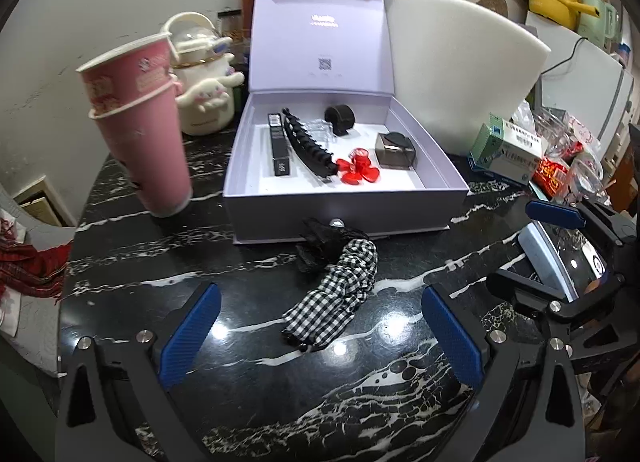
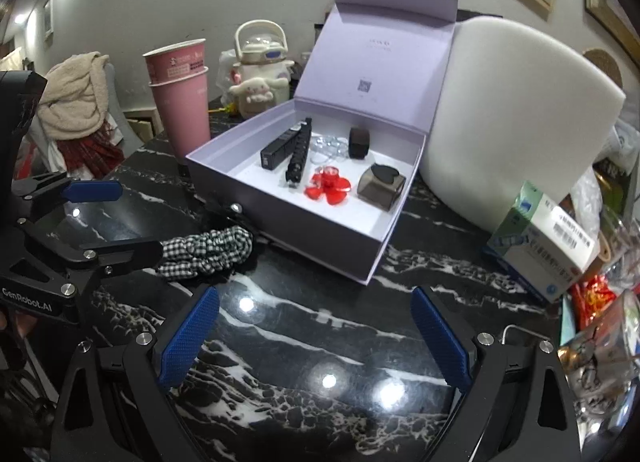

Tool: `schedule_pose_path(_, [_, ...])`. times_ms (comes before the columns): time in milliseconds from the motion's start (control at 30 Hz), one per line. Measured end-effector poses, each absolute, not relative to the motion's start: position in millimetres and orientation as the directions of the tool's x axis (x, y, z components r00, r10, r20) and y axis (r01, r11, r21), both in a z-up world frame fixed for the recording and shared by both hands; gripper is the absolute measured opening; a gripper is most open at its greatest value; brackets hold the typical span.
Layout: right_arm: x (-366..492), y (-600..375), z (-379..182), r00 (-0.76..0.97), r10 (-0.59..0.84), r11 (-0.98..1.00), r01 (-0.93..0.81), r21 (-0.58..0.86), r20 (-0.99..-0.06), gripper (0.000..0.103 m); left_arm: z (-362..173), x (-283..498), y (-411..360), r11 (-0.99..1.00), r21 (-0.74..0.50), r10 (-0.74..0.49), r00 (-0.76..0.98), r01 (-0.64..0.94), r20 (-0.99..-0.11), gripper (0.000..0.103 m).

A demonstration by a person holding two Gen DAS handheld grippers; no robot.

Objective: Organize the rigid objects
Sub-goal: 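Move both tools back toward the gingham scrunchie on the table, then grasp the gingham scrunchie with the left tool while the right tool grasps the black bow clip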

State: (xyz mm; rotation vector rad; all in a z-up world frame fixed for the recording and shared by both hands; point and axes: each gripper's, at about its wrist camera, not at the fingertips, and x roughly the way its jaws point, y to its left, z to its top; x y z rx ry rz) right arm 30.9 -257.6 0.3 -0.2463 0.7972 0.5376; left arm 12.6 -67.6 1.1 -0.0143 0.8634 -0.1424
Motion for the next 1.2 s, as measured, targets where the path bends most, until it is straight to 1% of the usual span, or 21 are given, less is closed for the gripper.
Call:
schedule_pose_path(100, [35, -260, -8, 0.564, 0.356, 0.843, -0.538, -0.004, -0.745, 0.098, -10, 20, -73, 0.989, -0.068, -0.137, 0.617, 0.134, -0.775, 0.097])
schedule_pose_path(167, [38, -261, -13, 0.560, 0.346, 0.847, -0.531, -0.007, -0.753, 0.098, -18, 26, -76, 0.988, -0.071, -0.142, 0.598, 0.140, -0.789, 0.090])
schedule_pose_path(200, [40, -262, -16, 0.556, 0.341, 0.850, -0.527, -0.005, -0.758, 0.098, -22, 29, -77, 0.987, -0.072, -0.143, 0.590, 0.143, -0.795, 0.088])
schedule_pose_path(267, [43, -263, -20, 0.545, 0.340, 0.852, -0.523, 0.006, -0.766, 0.098, -28, 33, -80, 0.985, -0.077, -0.151, 0.575, 0.151, -0.804, 0.079])
schedule_pose_path(300, [44, -265, -21, 0.541, 0.343, 0.853, -0.521, 0.014, -0.768, 0.098, -31, 35, -80, 0.984, -0.086, -0.160, 0.568, 0.156, -0.808, 0.077])
schedule_pose_path(400, [49, -268, -25, 0.529, 0.349, 0.858, -0.512, 0.037, -0.774, 0.098, -36, 40, -82, 0.983, -0.092, -0.167, 0.555, 0.162, -0.815, 0.075])
schedule_pose_path(433, [51, -269, -25, 0.526, 0.349, 0.859, -0.510, 0.041, -0.775, 0.098, -37, 42, -83, 0.983, -0.091, -0.167, 0.553, 0.162, -0.816, 0.069])
schedule_pose_path(467, [53, -269, -26, 0.523, 0.350, 0.860, -0.508, 0.046, -0.777, 0.098, -39, 43, -83, 0.983, -0.090, -0.165, 0.547, 0.162, -0.821, 0.061])
schedule_pose_path(567, [58, -269, -28, 0.515, 0.355, 0.861, -0.506, 0.058, -0.780, 0.098, -43, 45, -82, 0.982, -0.093, -0.167, 0.527, 0.163, -0.833, 0.050])
schedule_pose_path(700, [63, -266, -28, 0.506, 0.367, 0.857, -0.511, 0.071, -0.781, 0.098, -48, 44, -82, 0.979, -0.106, -0.181, 0.515, 0.172, -0.838, 0.040])
schedule_pose_path(833, [68, -259, -26, 0.501, 0.382, 0.848, -0.525, 0.079, -0.776, 0.098, -49, 37, -79, 0.979, -0.119, -0.189, 0.519, 0.165, -0.833, 0.039])
schedule_pose_path(967, [70, -249, -26, 0.491, 0.405, 0.832, -0.548, 0.088, -0.771, 0.098, -48, 27, -74, 0.980, -0.128, -0.190, 0.513, 0.155, -0.837, 0.035])
schedule_pose_path(1200, [75, -225, -30, 0.449, 0.437, 0.794, -0.600, 0.099, -0.779, 0.097, -48, 3, -63, 0.982, -0.141, -0.186, 0.511, 0.126, -0.839, 0.034])
